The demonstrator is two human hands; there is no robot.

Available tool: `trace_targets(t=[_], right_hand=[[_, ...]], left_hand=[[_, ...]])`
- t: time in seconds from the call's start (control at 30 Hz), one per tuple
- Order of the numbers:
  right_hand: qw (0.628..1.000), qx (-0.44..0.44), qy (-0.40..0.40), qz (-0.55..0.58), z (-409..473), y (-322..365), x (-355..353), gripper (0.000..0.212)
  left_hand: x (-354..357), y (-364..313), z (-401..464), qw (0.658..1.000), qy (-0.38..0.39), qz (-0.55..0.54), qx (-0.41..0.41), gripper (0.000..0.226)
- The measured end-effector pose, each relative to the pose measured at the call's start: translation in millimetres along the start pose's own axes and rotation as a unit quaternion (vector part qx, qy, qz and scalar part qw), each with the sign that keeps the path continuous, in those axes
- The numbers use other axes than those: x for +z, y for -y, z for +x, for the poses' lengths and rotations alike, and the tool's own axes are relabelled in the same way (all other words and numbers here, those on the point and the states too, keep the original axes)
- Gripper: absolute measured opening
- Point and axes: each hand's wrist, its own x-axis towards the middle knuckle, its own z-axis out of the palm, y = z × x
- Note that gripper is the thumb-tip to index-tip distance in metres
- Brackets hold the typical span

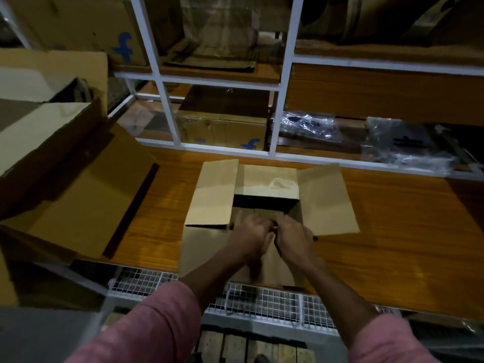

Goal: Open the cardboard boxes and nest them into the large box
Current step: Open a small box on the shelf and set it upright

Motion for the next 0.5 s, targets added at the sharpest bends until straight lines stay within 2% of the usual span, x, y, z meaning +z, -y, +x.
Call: trace_targets(t=[0.1,0.13,0.2,0.3,0.4,0.5], right_hand=[[1.0,0.004,0.005,0.018,-1.8,-6.1,-1.4,0.028],[1.0,0.004,0.01,0.023,-2.1,-6.3,-1.3,0.028],[0.999,0.01,0.018,0.024,-1.3,-4.5,-0.7,0.028],[0.999,0.026,0.044,0.011,3.7,0.0,-5.5,0.032],[0.992,0.045,0.12,0.001,16.7,5.5,-11.0,0.031],[0.983,0.039,0.177,0.004,30.3,11.1,-15.0,0.036]], left_hand=[[-14.9,18.4,-0.5,0.99,-0.065,0.1,-0.071,0.042],[-20.0,28.3,-1.0,0.986,-0.059,0.114,-0.109,0.042],[-26.9,51.1,-0.1,0.971,-0.033,0.101,-0.215,0.051],[-24.5,79.0,-6.4,0.943,-0.05,0.048,-0.325,0.062],[-22.3,84.2,-7.2,0.924,-0.073,-0.024,-0.375,0.069],[-22.8,87.4,-9.0,0.919,-0.076,0.009,-0.387,0.062]])
